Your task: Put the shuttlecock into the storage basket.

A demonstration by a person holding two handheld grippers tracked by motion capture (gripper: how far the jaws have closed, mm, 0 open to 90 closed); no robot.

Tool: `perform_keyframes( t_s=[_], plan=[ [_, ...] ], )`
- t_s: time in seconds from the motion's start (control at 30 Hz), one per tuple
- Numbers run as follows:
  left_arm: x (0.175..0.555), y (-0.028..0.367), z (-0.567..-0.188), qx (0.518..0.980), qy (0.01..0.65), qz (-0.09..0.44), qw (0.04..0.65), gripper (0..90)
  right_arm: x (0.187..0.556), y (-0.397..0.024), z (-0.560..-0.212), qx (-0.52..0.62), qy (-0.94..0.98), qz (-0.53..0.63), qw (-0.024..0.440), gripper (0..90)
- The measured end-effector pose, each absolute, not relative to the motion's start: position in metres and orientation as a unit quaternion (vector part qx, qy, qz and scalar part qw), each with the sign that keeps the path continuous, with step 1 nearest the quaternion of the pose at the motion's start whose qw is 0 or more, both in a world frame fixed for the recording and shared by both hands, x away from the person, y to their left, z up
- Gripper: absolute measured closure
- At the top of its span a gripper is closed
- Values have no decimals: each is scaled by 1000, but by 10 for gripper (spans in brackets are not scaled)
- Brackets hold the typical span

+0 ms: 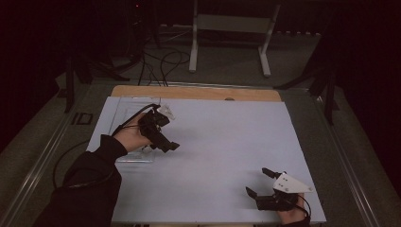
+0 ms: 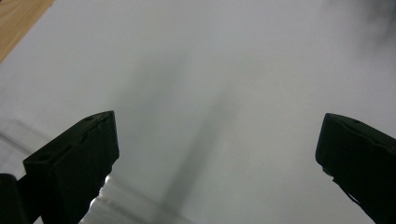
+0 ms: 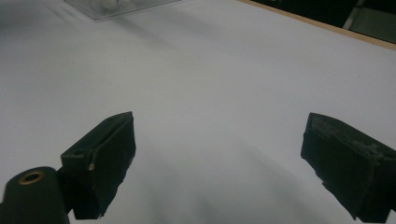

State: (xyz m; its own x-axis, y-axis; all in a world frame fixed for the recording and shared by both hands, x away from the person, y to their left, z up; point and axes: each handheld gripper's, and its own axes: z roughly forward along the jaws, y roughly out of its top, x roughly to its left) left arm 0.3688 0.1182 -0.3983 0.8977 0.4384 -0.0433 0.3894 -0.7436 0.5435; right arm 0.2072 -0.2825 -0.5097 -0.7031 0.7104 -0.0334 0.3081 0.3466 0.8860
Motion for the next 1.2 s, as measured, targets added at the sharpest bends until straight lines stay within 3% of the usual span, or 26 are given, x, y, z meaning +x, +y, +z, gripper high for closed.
perform_keyframes(
  t_s=[0.83,1.2],
  plan=[
    [352,86,-432,938,205,26,280,2,207,-282,-510,322,795,469,213,101],
    [334,80,-444,932,189,19,308,2,207,-282,-510,321,795,469,211,101]
  ],
)
